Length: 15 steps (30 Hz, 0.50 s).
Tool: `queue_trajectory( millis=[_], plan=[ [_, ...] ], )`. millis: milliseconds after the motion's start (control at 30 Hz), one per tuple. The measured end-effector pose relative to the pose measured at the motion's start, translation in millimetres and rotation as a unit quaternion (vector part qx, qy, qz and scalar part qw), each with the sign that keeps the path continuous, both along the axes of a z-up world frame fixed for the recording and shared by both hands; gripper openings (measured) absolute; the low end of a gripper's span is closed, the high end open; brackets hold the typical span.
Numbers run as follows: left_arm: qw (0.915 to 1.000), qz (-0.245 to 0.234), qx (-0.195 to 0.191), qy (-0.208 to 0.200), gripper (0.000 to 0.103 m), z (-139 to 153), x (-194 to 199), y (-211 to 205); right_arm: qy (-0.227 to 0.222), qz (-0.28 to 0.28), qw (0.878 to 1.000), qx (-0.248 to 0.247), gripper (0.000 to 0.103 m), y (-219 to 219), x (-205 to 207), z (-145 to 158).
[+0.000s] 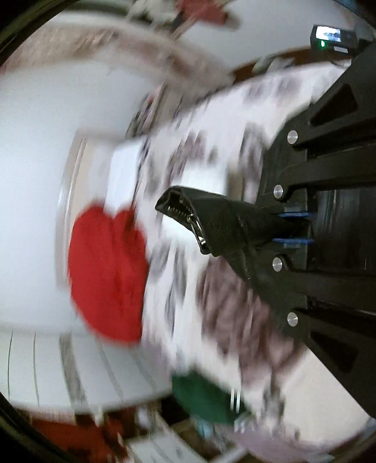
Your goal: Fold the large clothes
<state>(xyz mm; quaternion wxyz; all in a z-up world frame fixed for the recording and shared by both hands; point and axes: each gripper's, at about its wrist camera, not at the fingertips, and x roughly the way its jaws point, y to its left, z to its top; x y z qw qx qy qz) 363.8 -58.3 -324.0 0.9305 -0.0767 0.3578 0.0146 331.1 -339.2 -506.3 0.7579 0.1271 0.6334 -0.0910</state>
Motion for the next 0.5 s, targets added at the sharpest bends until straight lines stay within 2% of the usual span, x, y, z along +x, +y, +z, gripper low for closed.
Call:
queue_trajectory(
  millis=[100,167,267,400,500],
  plan=[
    [0.9957,-0.087,-0.008,0.029,0.006,-29.7,16.4,-92.4,0.007,-0.038,0.999,0.005,0.08,-62.5,-23.3,0.6],
    [0.9888,-0.132,-0.002,0.07,0.006,-68.1,21.8,-148.2,0.014,-0.066,0.998,-0.002,0.08,-107.2,-41.6,-1.7],
    [0.9787,-0.156,0.017,0.132,0.006,-124.6,23.2,-191.5,0.028,-0.093,0.995,-0.003,0.08,-156.5,-64.2,-9.3],
    [0.9598,-0.148,0.053,0.232,0.009,-191.0,25.2,-211.4,0.039,-0.111,0.993,0.022,0.08,-203.7,-95.8,-17.7],
    [0.9523,-0.159,0.052,0.255,0.019,-200.7,14.9,-215.9,0.039,-0.125,0.99,0.057,0.08,-229.6,-121.4,-19.6]
  ],
)
